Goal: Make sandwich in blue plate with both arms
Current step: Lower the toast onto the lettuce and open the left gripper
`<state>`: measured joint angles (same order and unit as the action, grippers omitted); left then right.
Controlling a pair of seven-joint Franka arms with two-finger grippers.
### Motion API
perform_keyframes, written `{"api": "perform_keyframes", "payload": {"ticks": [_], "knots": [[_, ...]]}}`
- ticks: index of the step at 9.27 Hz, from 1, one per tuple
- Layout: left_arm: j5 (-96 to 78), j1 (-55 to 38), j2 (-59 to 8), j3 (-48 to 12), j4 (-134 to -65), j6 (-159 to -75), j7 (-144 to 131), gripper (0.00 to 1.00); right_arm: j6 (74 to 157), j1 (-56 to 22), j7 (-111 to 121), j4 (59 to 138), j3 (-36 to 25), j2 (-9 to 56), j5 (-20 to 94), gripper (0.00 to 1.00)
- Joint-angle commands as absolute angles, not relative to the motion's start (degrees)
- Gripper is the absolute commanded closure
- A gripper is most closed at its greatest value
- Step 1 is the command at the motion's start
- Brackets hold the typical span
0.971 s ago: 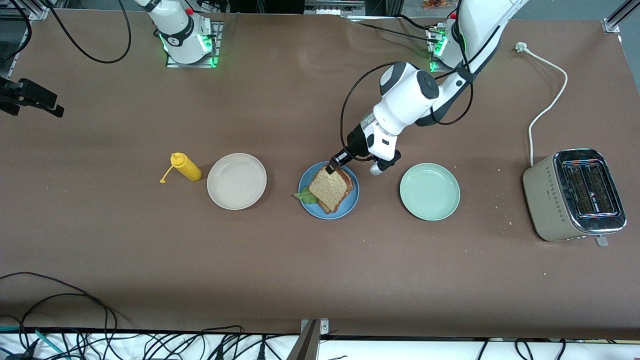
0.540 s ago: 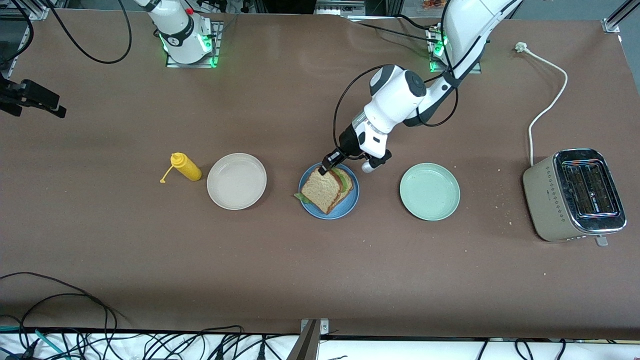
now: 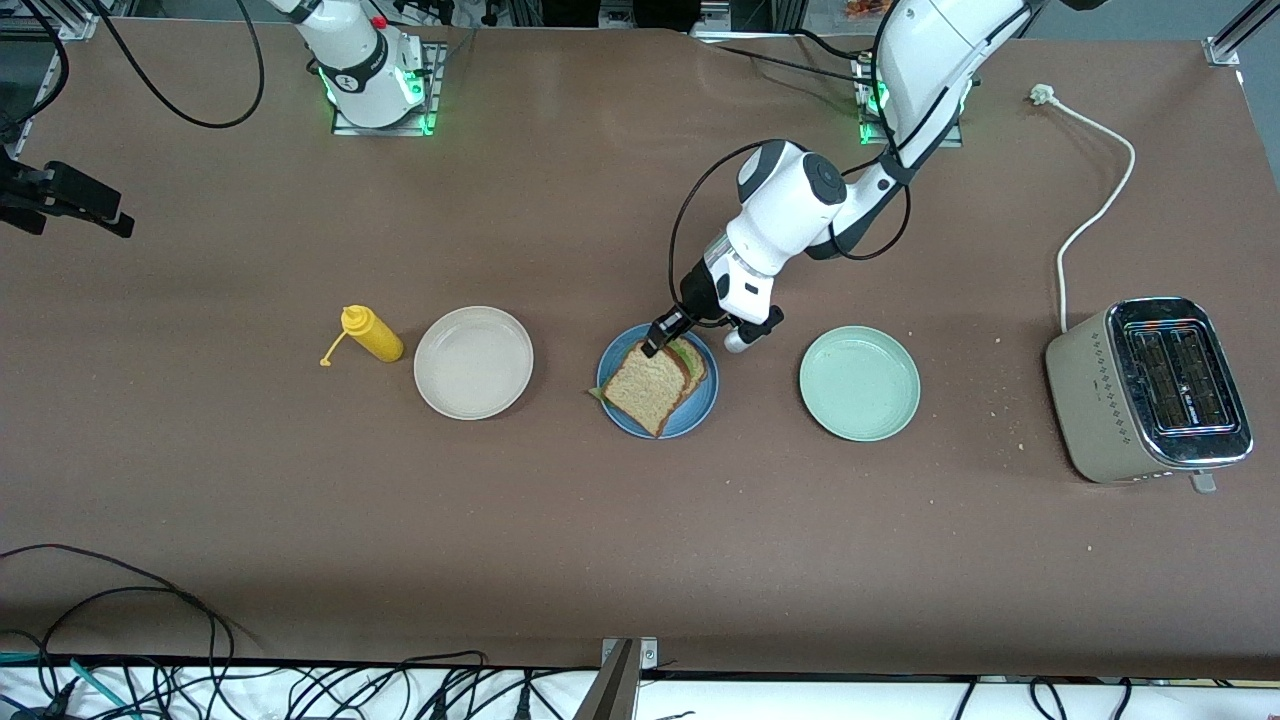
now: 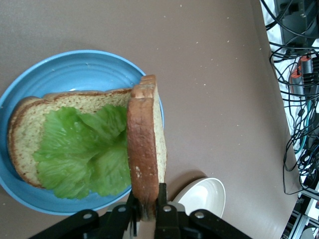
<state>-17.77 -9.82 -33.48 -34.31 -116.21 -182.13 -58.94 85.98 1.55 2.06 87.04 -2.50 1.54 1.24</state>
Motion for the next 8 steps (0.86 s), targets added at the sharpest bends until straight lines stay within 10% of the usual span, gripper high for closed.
{"api": "perform_keyframes", "payload": {"ticks": [1,3,8], "knots": [[-16.4,-10.5,-35.6,-33.7,-116.4,-182.4,-58.9,0.66,85.2,1.7,1.2,85.5,-2.2,1.8,1.2,0.00],[-16.4,-10.5,-35.9,-33.7,-116.6,-181.3,-58.9,0.19,84.9,1.7,1.3,85.5,-2.2,1.8,1.2,0.00],[-16.3,-6.4,-29.9,-33.7,-116.3,-153.5,-58.9,0.00,85.3,1.6,1.3,85.5,-2.1,2.1,0.9,0.00]]}}
